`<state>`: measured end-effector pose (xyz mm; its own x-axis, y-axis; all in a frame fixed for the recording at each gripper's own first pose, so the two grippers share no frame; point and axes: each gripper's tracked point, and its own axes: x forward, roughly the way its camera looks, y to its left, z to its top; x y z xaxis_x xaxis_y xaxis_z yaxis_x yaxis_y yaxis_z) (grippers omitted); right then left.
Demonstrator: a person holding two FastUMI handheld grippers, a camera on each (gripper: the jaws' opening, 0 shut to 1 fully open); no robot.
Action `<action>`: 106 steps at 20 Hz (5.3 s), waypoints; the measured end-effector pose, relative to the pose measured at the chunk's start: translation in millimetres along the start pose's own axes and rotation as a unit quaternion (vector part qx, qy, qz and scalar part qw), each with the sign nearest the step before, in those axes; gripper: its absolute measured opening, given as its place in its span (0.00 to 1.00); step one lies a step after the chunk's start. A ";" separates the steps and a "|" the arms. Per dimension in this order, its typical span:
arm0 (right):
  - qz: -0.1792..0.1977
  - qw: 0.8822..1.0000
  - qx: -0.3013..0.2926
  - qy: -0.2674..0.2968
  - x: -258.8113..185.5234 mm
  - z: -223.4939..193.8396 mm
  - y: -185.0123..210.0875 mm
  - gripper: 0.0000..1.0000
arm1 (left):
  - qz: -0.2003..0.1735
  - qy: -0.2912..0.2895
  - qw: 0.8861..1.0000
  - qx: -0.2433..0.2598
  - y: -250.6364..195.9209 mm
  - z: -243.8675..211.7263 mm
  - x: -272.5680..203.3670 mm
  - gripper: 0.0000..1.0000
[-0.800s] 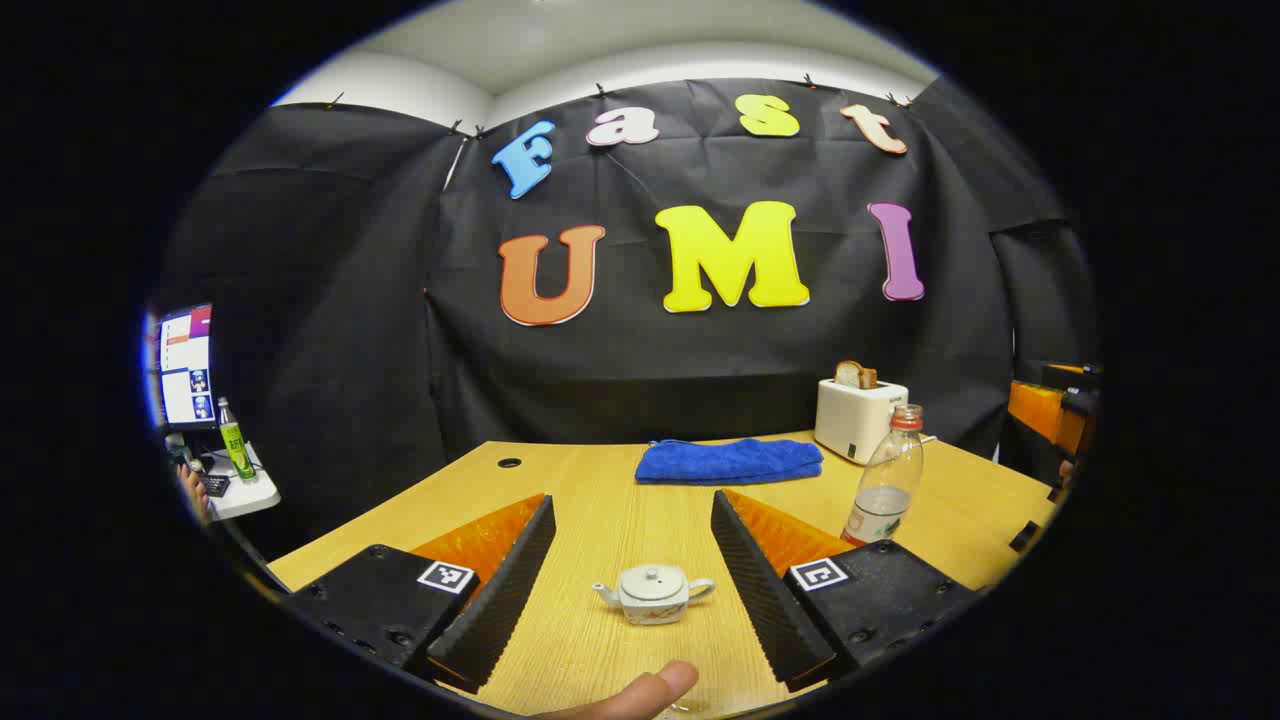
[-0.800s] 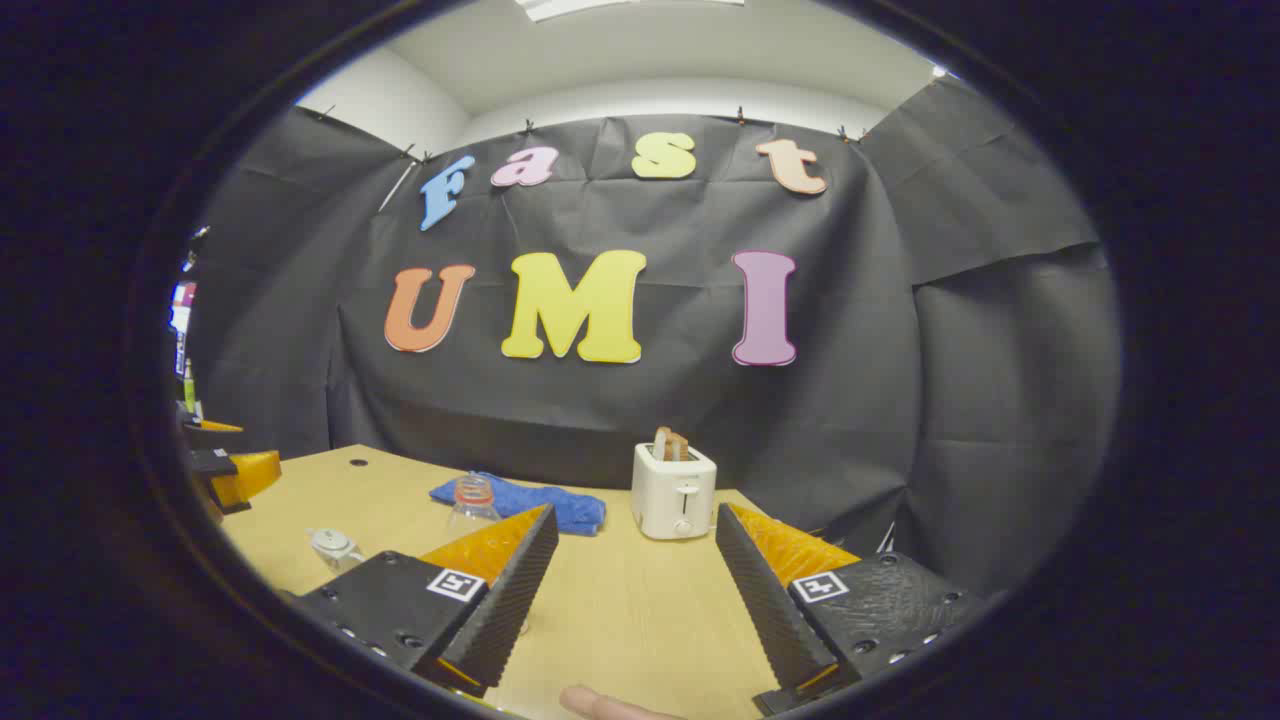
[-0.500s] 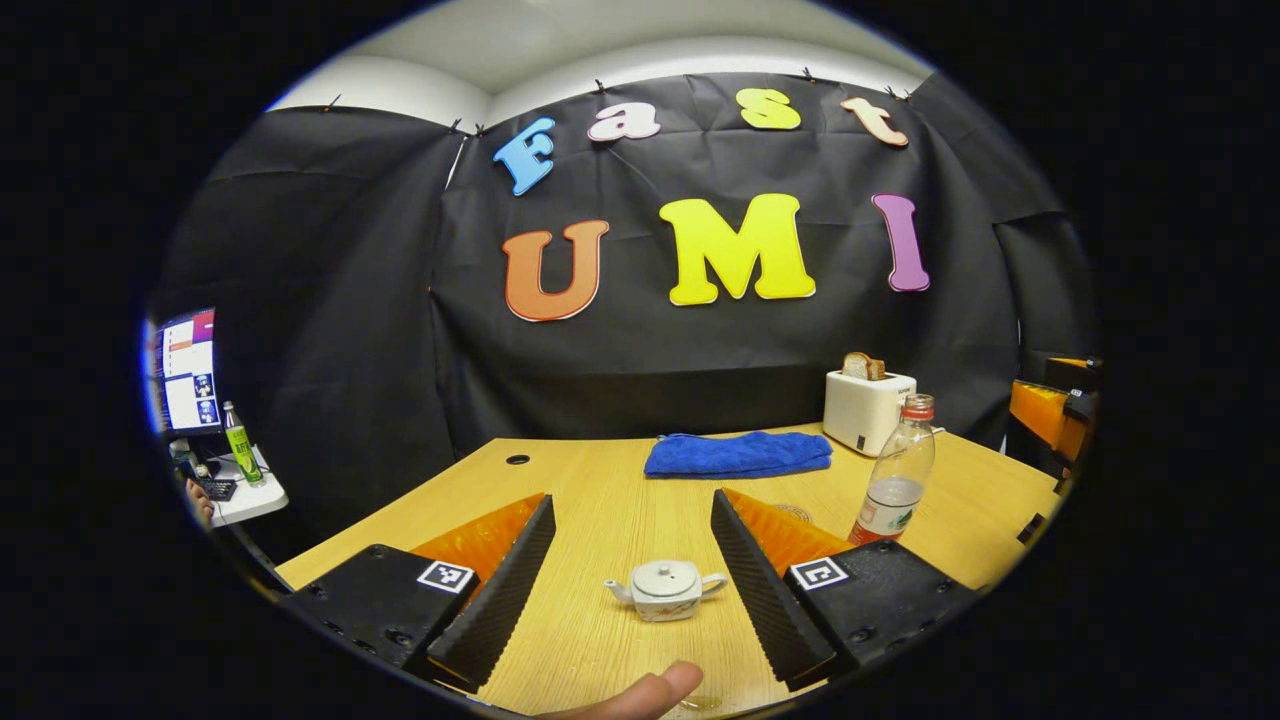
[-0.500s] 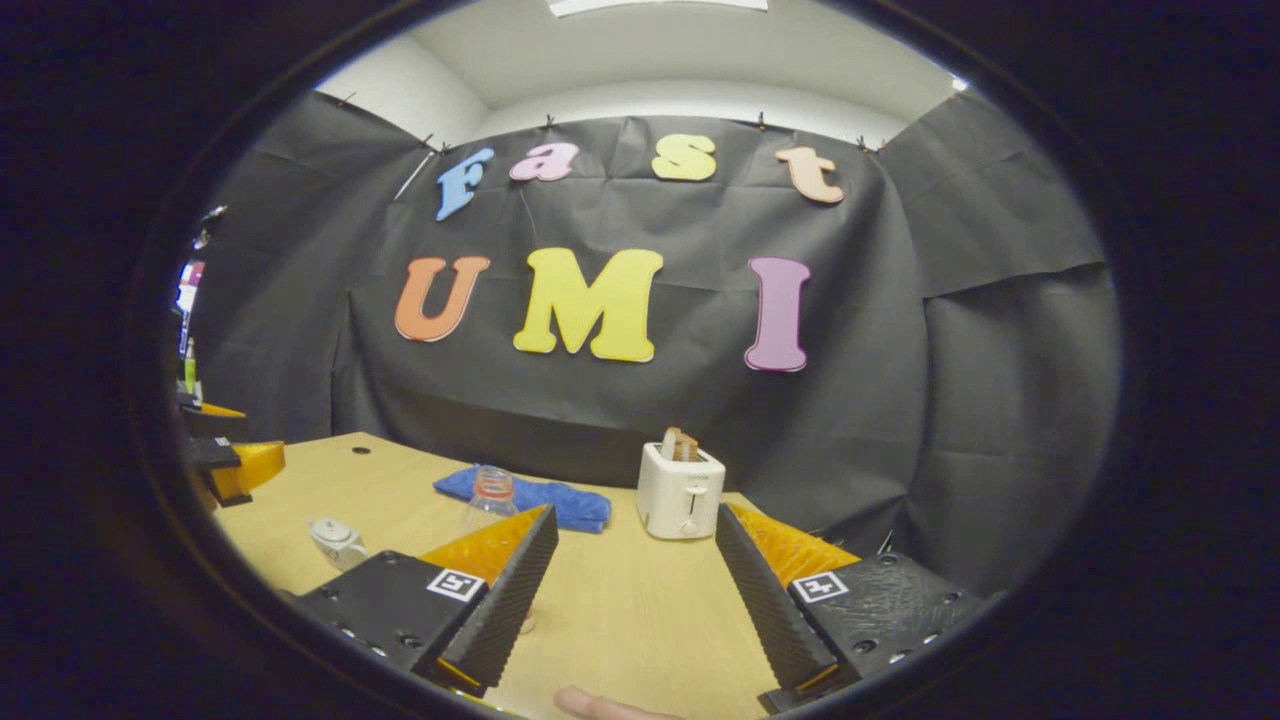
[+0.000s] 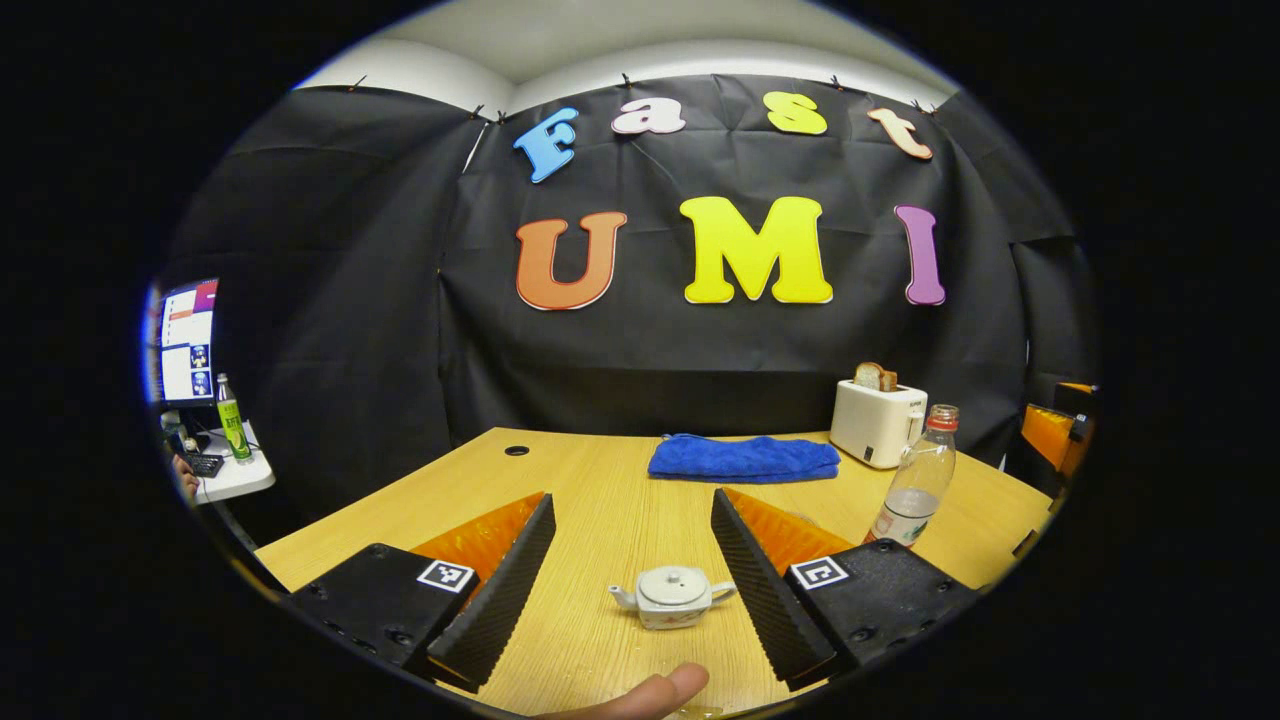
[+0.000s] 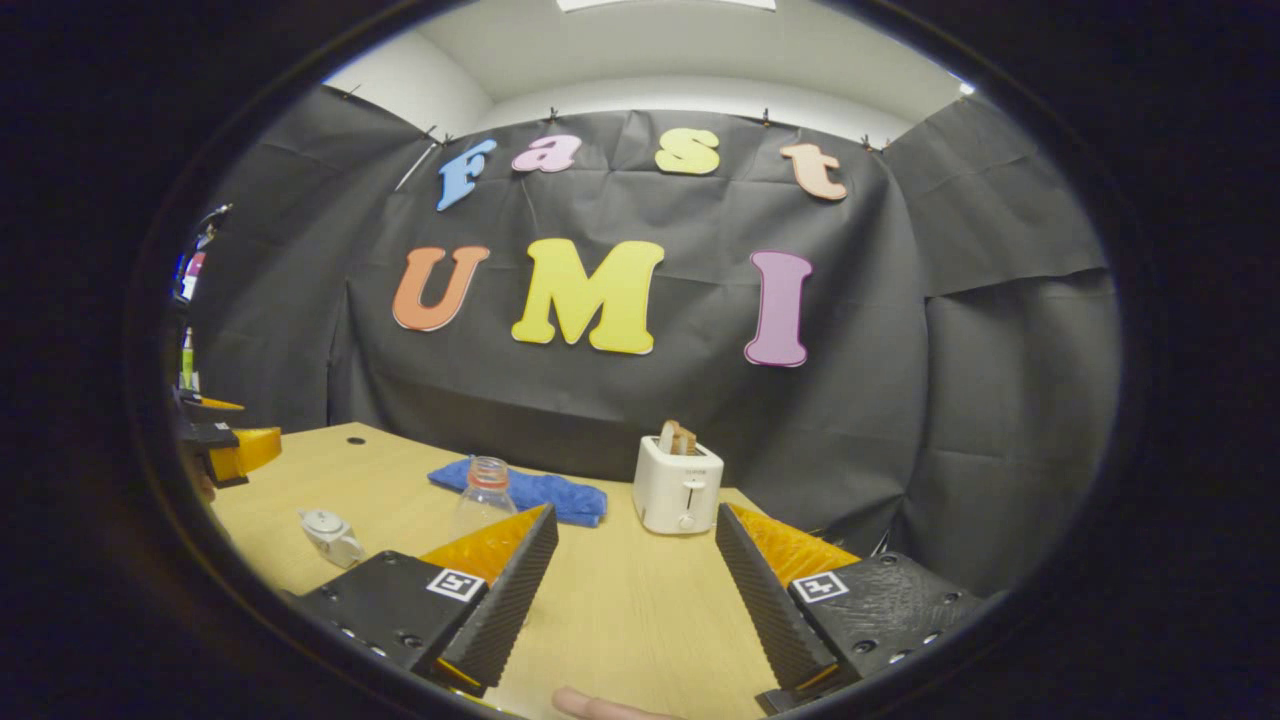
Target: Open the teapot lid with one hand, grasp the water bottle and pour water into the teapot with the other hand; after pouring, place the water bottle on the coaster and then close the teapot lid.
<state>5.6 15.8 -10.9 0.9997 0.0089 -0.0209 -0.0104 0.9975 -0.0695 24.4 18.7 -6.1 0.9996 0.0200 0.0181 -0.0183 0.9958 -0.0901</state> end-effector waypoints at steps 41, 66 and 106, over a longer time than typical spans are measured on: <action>0.065 0.997 -0.006 0.046 11.1 -42.8 63.9 0.95 | -0.049 0.072 0.996 0.007 -27.2 -91.0 67.2 0.05; 0.050 0.997 0.013 0.066 78.0 -84.7 135.1 0.90 | -0.051 0.052 0.997 -0.009 52.1 8.7 -3.3 0.04; -0.066 0.799 -0.595 -0.050 53.7 -53.1 211.8 0.76 | -0.061 0.022 0.998 -0.004 103.5 33.9 -22.9 0.04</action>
<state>56.0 223.8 -79.7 0.9899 -0.0259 0.1397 0.1420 0.2174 -0.9657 -1.1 124.3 17.9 0.9942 -0.1063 -0.0143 0.1044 0.9897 -0.0978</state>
